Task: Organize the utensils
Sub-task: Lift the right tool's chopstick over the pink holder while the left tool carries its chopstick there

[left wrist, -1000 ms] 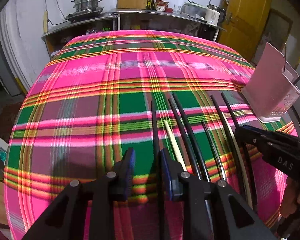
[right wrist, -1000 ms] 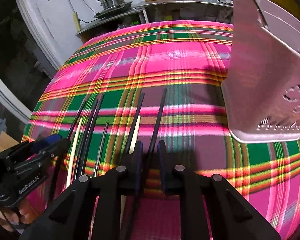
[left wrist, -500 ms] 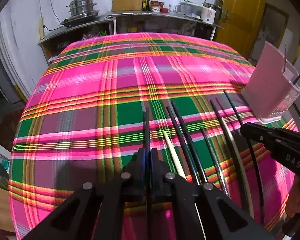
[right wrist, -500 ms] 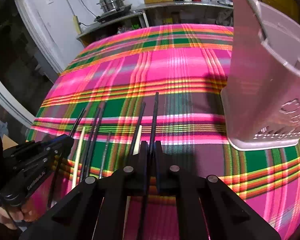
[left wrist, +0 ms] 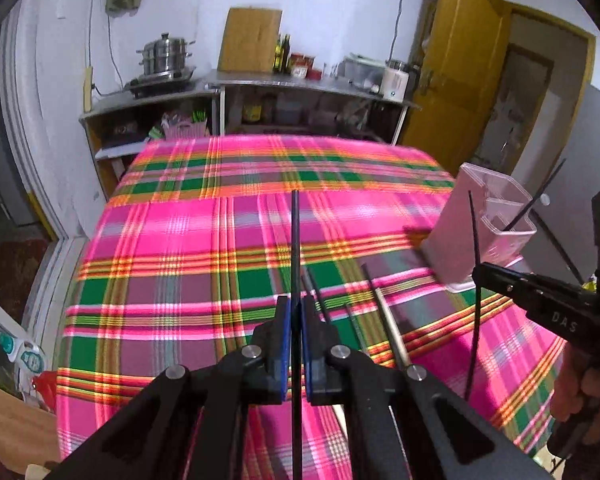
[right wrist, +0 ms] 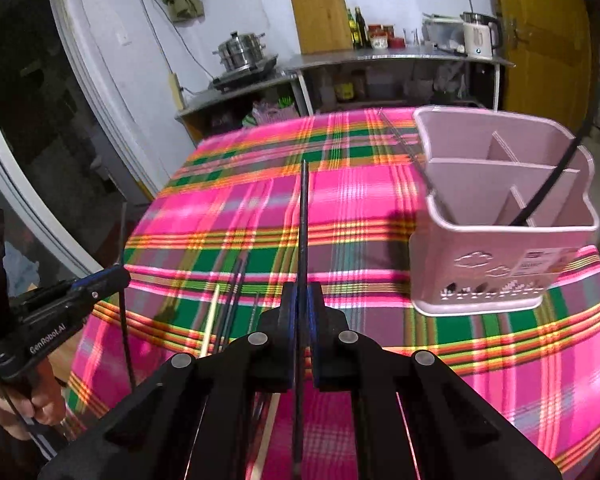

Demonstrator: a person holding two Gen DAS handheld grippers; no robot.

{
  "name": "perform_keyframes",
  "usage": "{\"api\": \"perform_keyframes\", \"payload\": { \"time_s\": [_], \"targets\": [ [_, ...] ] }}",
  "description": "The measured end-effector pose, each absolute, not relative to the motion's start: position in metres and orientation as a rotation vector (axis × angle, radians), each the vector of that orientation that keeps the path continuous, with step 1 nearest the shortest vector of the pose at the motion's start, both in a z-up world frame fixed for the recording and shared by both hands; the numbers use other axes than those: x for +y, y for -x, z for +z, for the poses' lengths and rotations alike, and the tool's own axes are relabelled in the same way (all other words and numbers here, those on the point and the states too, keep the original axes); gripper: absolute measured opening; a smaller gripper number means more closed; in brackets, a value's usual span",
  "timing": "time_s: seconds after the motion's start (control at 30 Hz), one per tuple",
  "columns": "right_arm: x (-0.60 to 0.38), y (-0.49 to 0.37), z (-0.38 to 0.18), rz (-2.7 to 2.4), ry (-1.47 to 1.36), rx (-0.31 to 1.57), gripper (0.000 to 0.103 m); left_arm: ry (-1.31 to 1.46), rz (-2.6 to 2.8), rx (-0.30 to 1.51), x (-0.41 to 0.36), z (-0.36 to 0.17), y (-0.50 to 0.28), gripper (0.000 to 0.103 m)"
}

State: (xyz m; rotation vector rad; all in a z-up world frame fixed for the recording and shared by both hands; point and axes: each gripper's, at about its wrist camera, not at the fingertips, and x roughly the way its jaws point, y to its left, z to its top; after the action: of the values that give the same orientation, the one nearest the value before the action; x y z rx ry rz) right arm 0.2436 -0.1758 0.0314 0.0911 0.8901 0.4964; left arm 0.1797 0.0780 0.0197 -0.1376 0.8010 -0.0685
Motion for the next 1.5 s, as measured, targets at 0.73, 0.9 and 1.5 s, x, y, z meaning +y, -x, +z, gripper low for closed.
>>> {"api": "perform_keyframes", "payload": {
  "time_s": [0.73,0.9,1.5],
  "targets": [
    [-0.219,-0.193,0.103,0.491,-0.125,0.721,0.005,0.117,-0.15,0.677,0.044,0.101,-0.135,0.005],
    [-0.23,-0.186,0.111,0.482,-0.126,0.698,0.005,0.124,-0.194,0.68,0.026,0.104,-0.136,0.005],
    [-0.284,-0.194,0.12,0.387,-0.154,0.678,0.005,0.152,-0.369,0.726,-0.051,0.097,-0.182,0.005]
  ]
}}
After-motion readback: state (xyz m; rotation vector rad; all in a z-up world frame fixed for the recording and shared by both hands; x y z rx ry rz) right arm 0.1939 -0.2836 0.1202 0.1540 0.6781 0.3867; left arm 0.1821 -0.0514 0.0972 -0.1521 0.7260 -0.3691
